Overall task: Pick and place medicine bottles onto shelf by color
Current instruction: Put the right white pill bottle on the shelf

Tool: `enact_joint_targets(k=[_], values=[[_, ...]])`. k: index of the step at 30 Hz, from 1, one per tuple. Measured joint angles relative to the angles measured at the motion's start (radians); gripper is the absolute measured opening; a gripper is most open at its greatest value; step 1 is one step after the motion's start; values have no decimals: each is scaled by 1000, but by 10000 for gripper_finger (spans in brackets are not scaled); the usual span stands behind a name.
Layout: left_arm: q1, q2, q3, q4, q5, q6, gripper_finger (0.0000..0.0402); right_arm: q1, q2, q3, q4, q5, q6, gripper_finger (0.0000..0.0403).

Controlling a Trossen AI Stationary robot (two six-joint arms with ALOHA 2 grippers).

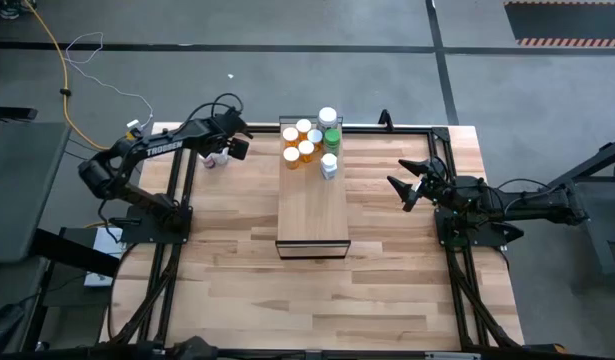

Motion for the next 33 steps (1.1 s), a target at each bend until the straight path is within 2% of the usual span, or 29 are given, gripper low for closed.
enact_joint_targets(k=[16,20,25,33], values=[[4,12,1,16,-16,-31,310,0,0,0,0,0,0,337],[2,57,1,-9,-26,-44,310,0,0,0,0,0,0,337],[-24,137,1,-9,-128,-72,310,0,0,0,-2,0,0,337],[-22,217,1,-8,-79,-71,310,0,0,0,-4,0,0,337]])
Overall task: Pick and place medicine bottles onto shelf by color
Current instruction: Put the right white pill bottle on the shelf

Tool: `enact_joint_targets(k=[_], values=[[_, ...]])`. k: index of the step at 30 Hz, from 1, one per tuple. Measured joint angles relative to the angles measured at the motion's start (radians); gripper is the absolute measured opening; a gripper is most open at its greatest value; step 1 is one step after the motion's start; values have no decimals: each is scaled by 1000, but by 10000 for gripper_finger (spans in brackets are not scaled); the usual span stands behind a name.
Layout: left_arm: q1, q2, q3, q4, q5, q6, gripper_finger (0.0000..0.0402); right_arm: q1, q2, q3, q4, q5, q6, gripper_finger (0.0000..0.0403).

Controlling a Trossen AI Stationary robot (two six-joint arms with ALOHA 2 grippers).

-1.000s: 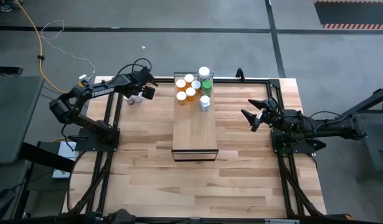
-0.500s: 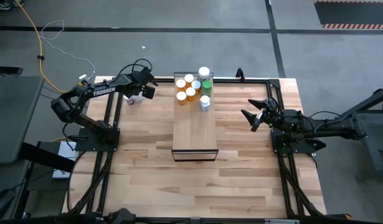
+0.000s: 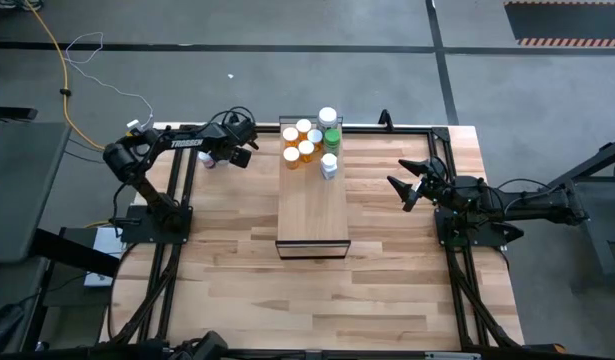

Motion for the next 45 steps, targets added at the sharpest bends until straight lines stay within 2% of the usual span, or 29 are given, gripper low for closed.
enact_joint_targets(k=[9,19,26,30,36,45], values=[[0,1,0,20,28,0,304,0,0,0,-3,0,0,337],[-3,-4,2,46,75,1,223,0,0,0,-4,0,-3,337],[-37,-31,0,58,116,38,206,0,0,0,-4,0,-8,337],[-55,-108,17,54,134,71,204,0,0,0,-4,0,-8,337],[-94,-290,47,49,141,87,204,0,0,0,-4,0,-8,337],[-322,-570,48,-3,139,88,204,0,0,0,-4,0,-8,337]])
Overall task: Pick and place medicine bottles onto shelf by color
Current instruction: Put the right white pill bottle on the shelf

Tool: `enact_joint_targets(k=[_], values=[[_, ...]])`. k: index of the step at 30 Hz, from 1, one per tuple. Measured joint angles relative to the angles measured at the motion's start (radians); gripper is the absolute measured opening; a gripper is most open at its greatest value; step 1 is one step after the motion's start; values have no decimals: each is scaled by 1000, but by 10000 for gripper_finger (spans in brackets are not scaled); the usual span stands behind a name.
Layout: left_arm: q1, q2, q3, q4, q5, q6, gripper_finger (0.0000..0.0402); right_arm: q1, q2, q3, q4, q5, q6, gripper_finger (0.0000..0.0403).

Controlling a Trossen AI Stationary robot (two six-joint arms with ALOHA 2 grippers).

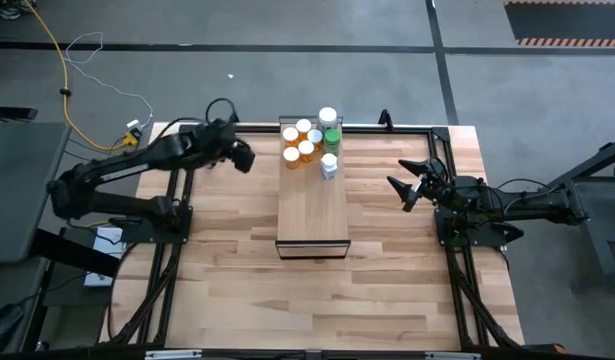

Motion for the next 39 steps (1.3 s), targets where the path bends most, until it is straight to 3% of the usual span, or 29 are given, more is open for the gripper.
enact_joint_targets(k=[4,8,16,28,39], values=[[-137,-79,0,-23,21,-41,204,0,0,0,0,0,0,337],[-267,-77,41,-99,29,-102,204,0,0,0,0,0,2,337],[-468,153,292,-130,-15,-66,204,0,0,0,0,12,16,337],[-441,595,720,-231,-27,155,204,0,0,0,-8,13,7,337],[-372,781,835,-237,50,247,204,0,0,0,-22,12,8,337]])
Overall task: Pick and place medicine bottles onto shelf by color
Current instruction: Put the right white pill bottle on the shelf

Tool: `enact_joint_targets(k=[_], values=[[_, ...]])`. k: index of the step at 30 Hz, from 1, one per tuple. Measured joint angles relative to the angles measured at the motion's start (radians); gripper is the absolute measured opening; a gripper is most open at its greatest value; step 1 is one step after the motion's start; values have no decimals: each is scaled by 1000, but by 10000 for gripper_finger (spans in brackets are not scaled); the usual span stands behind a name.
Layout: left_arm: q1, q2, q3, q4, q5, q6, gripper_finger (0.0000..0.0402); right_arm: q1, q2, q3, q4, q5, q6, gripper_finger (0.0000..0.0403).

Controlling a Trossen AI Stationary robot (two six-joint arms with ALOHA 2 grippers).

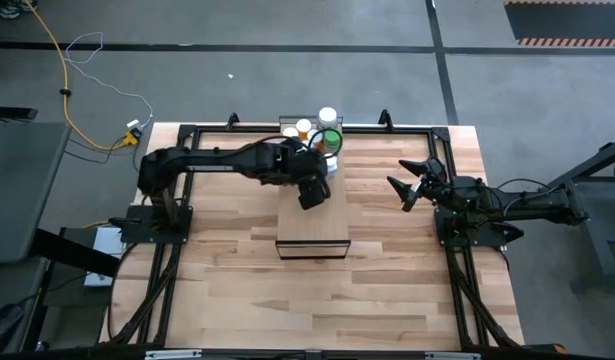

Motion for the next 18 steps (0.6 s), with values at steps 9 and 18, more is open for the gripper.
enact_joint_targets(k=[9,18], values=[[43,8,1,0,9,24,204,0,0,0,0,0,0,337],[74,8,1,2,70,42,204,0,0,0,0,-1,0,337]])
